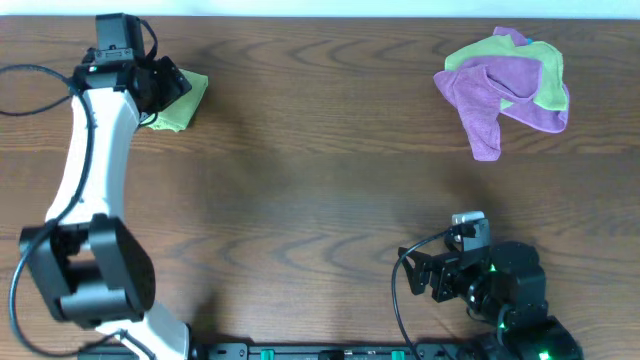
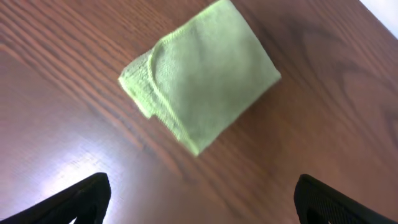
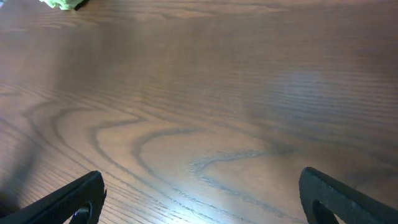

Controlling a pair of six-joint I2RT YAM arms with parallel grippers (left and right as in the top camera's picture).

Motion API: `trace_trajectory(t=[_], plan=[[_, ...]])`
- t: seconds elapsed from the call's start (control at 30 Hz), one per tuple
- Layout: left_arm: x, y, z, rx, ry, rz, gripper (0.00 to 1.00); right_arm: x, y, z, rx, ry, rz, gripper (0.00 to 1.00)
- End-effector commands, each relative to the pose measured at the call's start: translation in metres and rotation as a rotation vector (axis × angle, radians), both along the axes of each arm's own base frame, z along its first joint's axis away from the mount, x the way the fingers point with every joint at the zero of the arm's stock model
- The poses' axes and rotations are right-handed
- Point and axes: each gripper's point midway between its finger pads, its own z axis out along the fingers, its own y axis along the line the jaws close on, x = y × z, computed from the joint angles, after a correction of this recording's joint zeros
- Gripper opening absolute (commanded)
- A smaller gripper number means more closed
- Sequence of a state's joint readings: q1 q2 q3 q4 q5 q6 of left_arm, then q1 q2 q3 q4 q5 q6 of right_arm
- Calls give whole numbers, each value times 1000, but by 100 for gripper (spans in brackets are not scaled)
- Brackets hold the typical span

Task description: Fold the cloth

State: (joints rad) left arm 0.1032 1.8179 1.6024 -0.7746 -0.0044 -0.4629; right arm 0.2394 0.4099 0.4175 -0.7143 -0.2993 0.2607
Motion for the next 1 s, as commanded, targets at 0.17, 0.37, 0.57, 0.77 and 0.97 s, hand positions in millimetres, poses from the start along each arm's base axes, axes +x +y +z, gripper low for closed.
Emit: trace_trajectory(t=[0.17, 0.37, 0.57, 0.77, 0.97], plan=[[-57, -15, 67, 118, 8, -224, 95, 0, -1, 0, 15, 7, -15, 99], [-84, -17, 112, 206, -77, -331, 95, 0, -1, 0, 15, 7, -15, 99], [-110, -19, 169, 295, -242, -374, 96, 0, -1, 0, 15, 6, -15, 99], [-153, -24, 194, 329, -336, -388, 95, 0, -1, 0, 15, 6, -15, 99], [-182, -34, 174, 328, -458, -403, 96, 0, -1, 0, 15, 7, -15, 99]])
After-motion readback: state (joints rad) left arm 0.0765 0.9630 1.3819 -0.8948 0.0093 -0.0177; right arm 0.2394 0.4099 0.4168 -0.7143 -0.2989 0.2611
